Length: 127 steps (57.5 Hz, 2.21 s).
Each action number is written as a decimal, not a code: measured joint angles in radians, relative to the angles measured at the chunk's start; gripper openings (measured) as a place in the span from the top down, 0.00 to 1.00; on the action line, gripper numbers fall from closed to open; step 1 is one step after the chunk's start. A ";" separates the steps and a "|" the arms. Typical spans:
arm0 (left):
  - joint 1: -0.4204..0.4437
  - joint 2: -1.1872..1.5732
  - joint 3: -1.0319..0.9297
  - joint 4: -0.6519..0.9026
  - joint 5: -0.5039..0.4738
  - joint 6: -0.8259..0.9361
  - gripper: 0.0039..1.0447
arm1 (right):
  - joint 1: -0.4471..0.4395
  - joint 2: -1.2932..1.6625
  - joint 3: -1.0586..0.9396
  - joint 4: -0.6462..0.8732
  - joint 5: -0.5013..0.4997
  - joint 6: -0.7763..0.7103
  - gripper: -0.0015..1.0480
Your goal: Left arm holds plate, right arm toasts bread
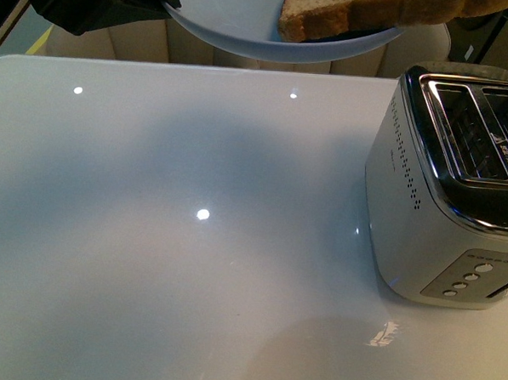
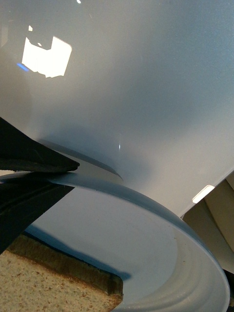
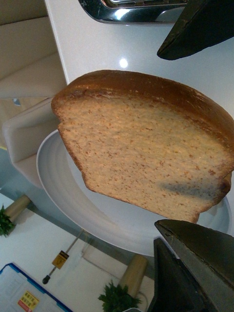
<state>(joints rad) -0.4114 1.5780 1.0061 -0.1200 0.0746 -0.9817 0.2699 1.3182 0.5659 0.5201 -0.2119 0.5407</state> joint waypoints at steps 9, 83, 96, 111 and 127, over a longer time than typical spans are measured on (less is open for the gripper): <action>0.000 0.000 0.000 0.000 0.000 0.000 0.97 | -0.002 0.025 0.005 0.002 0.006 0.024 0.29; 0.000 0.000 0.000 0.000 0.002 0.000 0.97 | -0.235 -0.279 0.117 -0.386 0.120 -0.507 0.97; 0.000 0.000 0.000 0.000 0.002 0.000 0.97 | -0.206 -0.217 0.108 -0.454 0.185 -0.669 0.97; 0.000 0.000 0.000 0.000 0.002 0.000 0.97 | -0.179 -0.157 0.105 -0.468 0.195 -0.718 0.97; 0.000 0.000 0.000 0.000 0.003 0.000 0.97 | -0.169 -0.114 0.104 -0.465 0.219 -0.723 0.97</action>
<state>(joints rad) -0.4114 1.5776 1.0061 -0.1200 0.0772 -0.9817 0.1009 1.2045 0.6701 0.0547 0.0071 -0.1822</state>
